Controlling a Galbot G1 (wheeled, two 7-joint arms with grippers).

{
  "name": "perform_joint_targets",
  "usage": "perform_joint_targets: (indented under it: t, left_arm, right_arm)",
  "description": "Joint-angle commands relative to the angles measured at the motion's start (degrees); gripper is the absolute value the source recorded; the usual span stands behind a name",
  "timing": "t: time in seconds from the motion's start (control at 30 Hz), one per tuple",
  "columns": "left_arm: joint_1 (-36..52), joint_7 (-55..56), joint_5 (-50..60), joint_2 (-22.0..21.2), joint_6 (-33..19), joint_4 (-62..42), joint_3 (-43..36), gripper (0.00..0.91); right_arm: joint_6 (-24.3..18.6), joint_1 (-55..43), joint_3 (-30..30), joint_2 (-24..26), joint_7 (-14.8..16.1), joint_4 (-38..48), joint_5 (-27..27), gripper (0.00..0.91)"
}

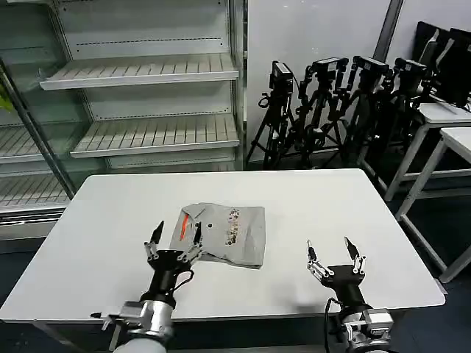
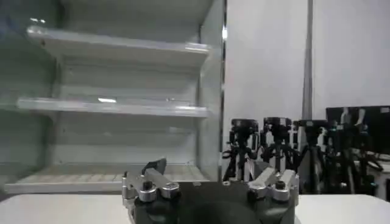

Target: Fold and organize the clothes.

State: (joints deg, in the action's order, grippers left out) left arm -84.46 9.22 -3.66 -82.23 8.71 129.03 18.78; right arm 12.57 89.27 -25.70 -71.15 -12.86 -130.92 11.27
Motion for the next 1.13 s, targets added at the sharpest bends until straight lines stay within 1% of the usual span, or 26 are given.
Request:
perform_joint_targets:
  t: [0.03, 0.1, 0.27, 0.43, 0.53, 0.6, 0.67, 0.8, 0.83, 0.87, 0.93, 0.97, 1.0, 1.07, 1.13]
  left_arm:
    - [-10.7, -1.4, 3.6, -0.9, -0.6, 8.7, 3.3, 0.907]
    - [-10.9, -1.5, 3.7, -1.0, -0.6, 8.7, 3.4, 0.907]
    - [-11.8, -1.6, 3.7, -0.7, -0.7, 9.4, 3.4, 0.907]
    - [-12.2, -1.6, 3.8, -0.6, -0.8, 9.7, 3.3, 0.907]
    - [-12.0, -1.6, 3.7, -0.9, -0.8, 9.8, 3.3, 0.907]
    - [-11.7, -1.5, 3.6, -1.1, -0.7, 9.9, 3.2, 0.907]
    - [-11.7, -1.6, 3.7, -1.2, -0.5, 10.0, 3.2, 0.907]
    - [-11.9, -1.8, 3.7, -1.5, -0.5, 10.5, 3.1, 0.907]
    - [-11.9, -1.8, 3.6, -1.5, -0.5, 10.5, 3.1, 0.907]
    - [-11.9, -1.9, 3.5, -1.5, -0.5, 10.6, 3.1, 0.907]
    - [-11.8, -1.9, 3.2, -1.5, -0.4, 10.5, 3.2, 0.907]
    - [-11.8, -2.0, 3.2, -1.5, -0.3, 10.5, 3.2, 0.907]
    - [-11.8, -2.0, 3.2, -1.5, -0.1, 10.4, 3.2, 0.907]
    - [-11.7, -2.1, 3.2, -1.5, -0.1, 10.0, 3.2, 0.907]
    - [-11.6, -2.2, 3.3, -1.7, -0.1, 9.8, 3.2, 0.907]
  right_arm:
    - [-1.6, 0.3, 0.4, -2.6, 0.1, 0.5, -3.8, 0.907]
    - [-1.7, 0.4, 0.6, -3.7, -0.3, 0.8, -4.1, 0.907]
    - [-1.2, 1.5, 0.9, -4.3, -0.4, -0.5, -4.4, 0.907]
    - [-0.6, 1.9, 0.4, -4.4, 0.2, -1.6, -5.6, 0.907]
    - [-1.4, 1.8, 0.9, -4.9, -0.7, -1.3, -6.4, 0.907]
    - [-3.0, 1.9, 1.6, -5.6, -1.6, -0.9, -7.9, 0.907]
    - [-4.0, 2.2, 2.0, -6.3, -1.8, -0.8, -9.4, 0.907]
    - [-4.1, 2.2, 2.3, -6.6, -1.9, -1.3, -10.0, 0.907]
    - [-3.8, 2.1, 2.2, -6.5, -1.7, -1.3, -9.9, 0.907]
    - [-3.4, 2.0, 2.0, -6.5, -0.7, -1.3, -9.4, 0.907]
    - [-3.3, 1.5, 2.0, -6.5, -0.6, -1.0, -9.8, 0.907]
    - [-3.2, 1.2, 1.9, -6.6, -0.4, -0.3, -11.0, 0.907]
    - [-1.8, 1.1, 2.0, -6.6, -0.5, -0.4, -11.1, 0.907]
    - [-1.1, 1.4, 2.2, -6.6, 0.2, -0.5, -11.6, 0.907]
    - [-1.3, 1.8, 2.5, -6.7, 0.3, -0.4, -12.4, 0.907]
